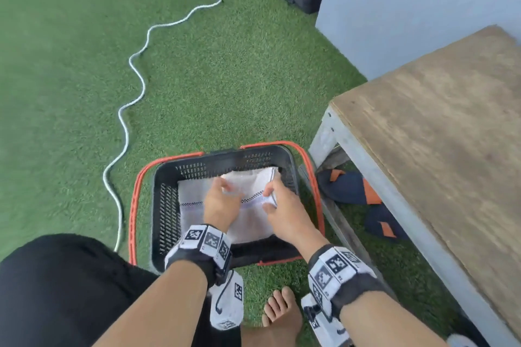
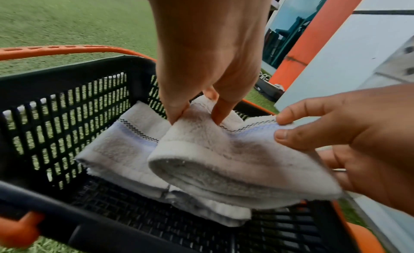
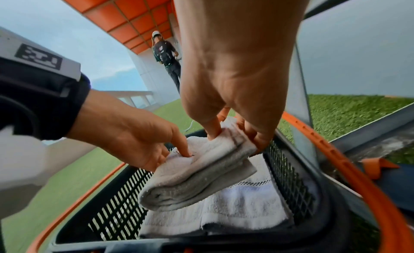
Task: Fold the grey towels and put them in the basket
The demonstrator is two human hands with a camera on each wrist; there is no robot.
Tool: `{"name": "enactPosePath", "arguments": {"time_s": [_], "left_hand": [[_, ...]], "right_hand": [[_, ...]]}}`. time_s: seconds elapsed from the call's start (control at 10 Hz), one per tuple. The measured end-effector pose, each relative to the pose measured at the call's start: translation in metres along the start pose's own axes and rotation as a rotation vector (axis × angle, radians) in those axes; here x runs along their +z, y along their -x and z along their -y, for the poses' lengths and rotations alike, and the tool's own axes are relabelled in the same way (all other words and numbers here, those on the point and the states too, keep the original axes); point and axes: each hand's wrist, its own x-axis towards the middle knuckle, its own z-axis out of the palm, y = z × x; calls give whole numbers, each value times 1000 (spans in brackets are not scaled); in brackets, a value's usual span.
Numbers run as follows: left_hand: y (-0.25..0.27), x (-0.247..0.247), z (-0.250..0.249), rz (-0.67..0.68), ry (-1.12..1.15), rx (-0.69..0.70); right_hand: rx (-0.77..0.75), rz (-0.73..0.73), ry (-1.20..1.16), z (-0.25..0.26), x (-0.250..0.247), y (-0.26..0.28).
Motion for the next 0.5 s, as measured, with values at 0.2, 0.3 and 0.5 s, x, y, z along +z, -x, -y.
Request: {"name": "enactPosePath", "arguments": {"time_s": [0.2, 0.3, 0.5], "left_hand": [[-34, -31, 20, -175, -150, -51], [-39, -47, 23, -148, -193, -132], [-45, -50, 29, -34, -250, -181]], "right_hand": [[39, 258, -151, 10, 47, -42], [52, 326, -210, 19, 64, -52], [80, 397, -181, 15, 69, -56]]}}
